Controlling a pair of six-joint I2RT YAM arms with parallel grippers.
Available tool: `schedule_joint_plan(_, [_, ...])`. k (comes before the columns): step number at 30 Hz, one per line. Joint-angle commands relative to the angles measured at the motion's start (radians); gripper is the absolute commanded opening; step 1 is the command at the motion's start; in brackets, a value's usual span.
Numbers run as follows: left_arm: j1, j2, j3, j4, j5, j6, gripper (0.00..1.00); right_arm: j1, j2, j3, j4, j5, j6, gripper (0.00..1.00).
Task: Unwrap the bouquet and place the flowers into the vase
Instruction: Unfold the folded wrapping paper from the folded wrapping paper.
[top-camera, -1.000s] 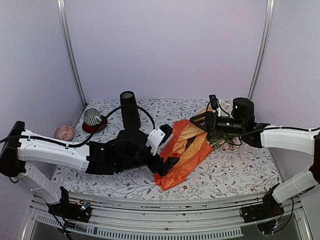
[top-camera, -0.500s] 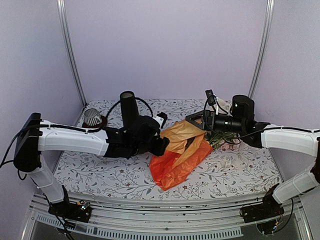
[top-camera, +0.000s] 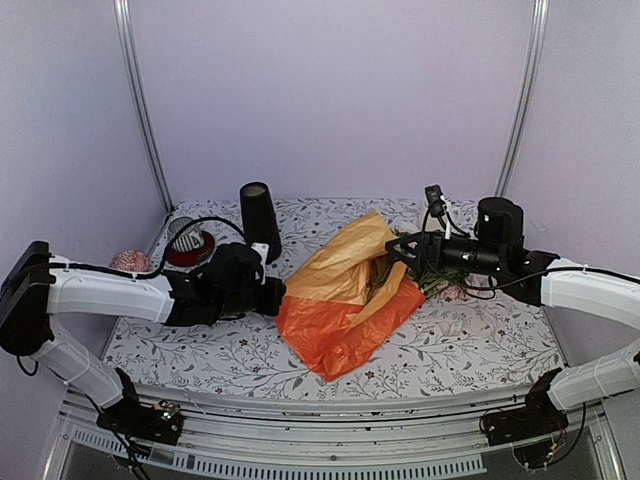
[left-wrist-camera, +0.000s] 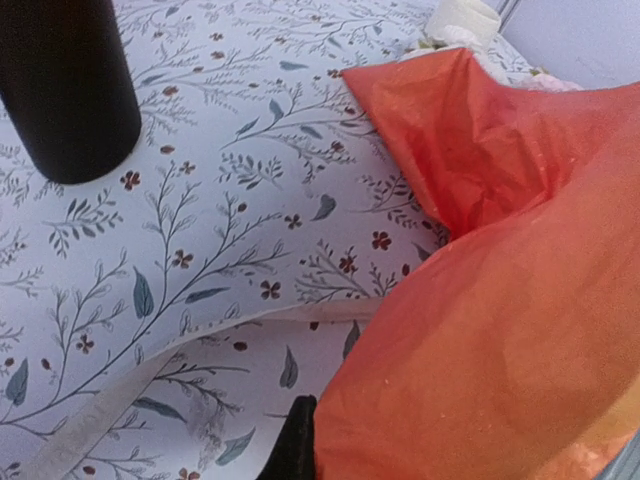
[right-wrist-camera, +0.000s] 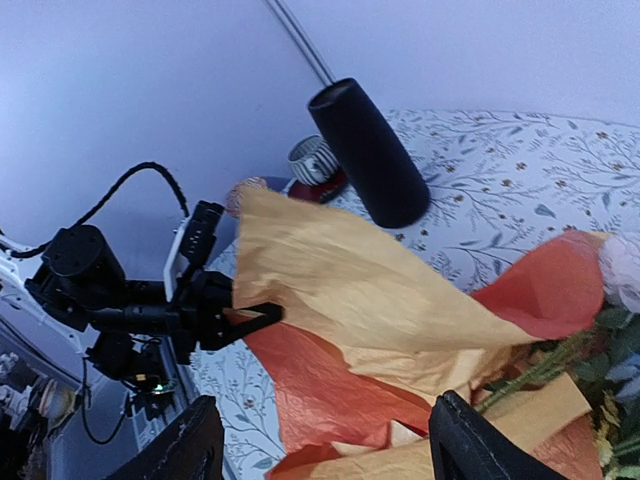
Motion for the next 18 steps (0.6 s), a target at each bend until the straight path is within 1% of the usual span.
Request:
schedule_joint_plan(1, [0.033, -0.027, -0.083, 0.061, 0.023, -0.074, 0.05, 0.005, -0.019, -0.026, -0.082, 0.170, -0.059, 0.74])
schedule_joint_plan(8, [0.040, -0.027, -0.166, 0.030, -0.052, -0.108, 0.05, 0.005, 0.025, -0.025, -0.070, 0.397, -0.080, 0.75])
schedule_joint_plan(10, [0.041, -0.029, -0.190, 0.032, -0.055, -0.118, 0.04, 0.005, 0.059, -0.017, -0.062, 0.426, -0.084, 0.75])
schedule_joint_plan(14, [0.040, -0.032, -0.216, 0.010, -0.071, -0.134, 0.01, 0.005, 0.150, 0.014, -0.060, 0.425, -0.070, 0.73])
schedule_joint_plan(18, [0.041, -0.042, -0.234, 0.002, -0.075, -0.145, 0.00, 0.005, 0.206, 0.045, -0.066, 0.326, -0.021, 0.71])
